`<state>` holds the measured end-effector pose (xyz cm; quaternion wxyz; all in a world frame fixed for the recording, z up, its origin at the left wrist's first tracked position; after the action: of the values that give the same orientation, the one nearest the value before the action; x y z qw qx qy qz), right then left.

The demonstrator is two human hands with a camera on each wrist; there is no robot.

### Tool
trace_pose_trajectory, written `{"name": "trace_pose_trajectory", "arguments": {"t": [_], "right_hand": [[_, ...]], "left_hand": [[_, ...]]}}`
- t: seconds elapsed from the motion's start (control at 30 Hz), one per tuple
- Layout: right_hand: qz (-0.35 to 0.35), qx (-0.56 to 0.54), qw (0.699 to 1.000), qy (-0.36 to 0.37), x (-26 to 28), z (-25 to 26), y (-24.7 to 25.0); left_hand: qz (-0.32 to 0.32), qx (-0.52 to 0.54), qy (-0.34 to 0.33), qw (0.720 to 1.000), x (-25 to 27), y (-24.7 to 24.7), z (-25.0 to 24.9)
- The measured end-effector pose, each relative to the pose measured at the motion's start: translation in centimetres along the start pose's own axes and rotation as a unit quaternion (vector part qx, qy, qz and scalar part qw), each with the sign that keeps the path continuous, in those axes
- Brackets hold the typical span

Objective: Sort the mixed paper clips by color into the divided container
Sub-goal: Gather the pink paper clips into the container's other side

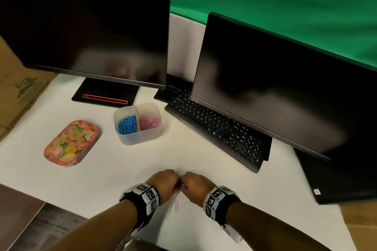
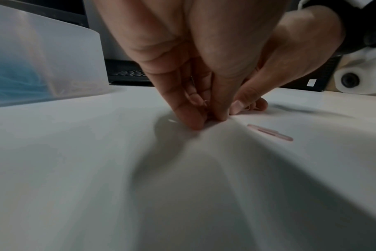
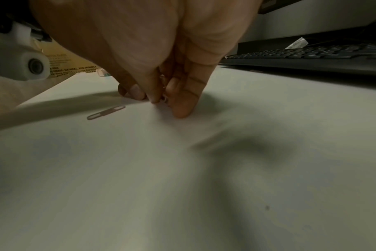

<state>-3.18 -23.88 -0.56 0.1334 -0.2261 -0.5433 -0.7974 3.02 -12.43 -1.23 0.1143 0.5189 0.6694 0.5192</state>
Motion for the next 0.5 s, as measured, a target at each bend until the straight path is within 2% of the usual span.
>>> {"name": "trace_pose_trajectory", "arguments": {"t": [0.3, 0.5], "right_hand": [[-0.005, 0.013, 1.000, 0.011, -0.7, 0.5, 1.7], [-0.047, 0.040, 0.997, 0.051, -2.2, 2.5, 6.6]], "left_hand": [[-0.002, -0.010, -0.020, 1.000, -0.2, 1.3, 0.7], [-0.059, -0.025, -0.042, 0.997, 0.2, 6.6, 2.0]]}}
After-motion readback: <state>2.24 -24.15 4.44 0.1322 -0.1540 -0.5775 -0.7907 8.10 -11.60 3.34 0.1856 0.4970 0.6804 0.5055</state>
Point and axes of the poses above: each hand's wrist, its own x-axis away from the middle knuckle, its own y-axis out of the back of the hand, z = x × y, the point moved 3 cm from there along -x, towards the middle knuckle, and after that the axes turned 7 degrees about -y, right-handed, at the moved point
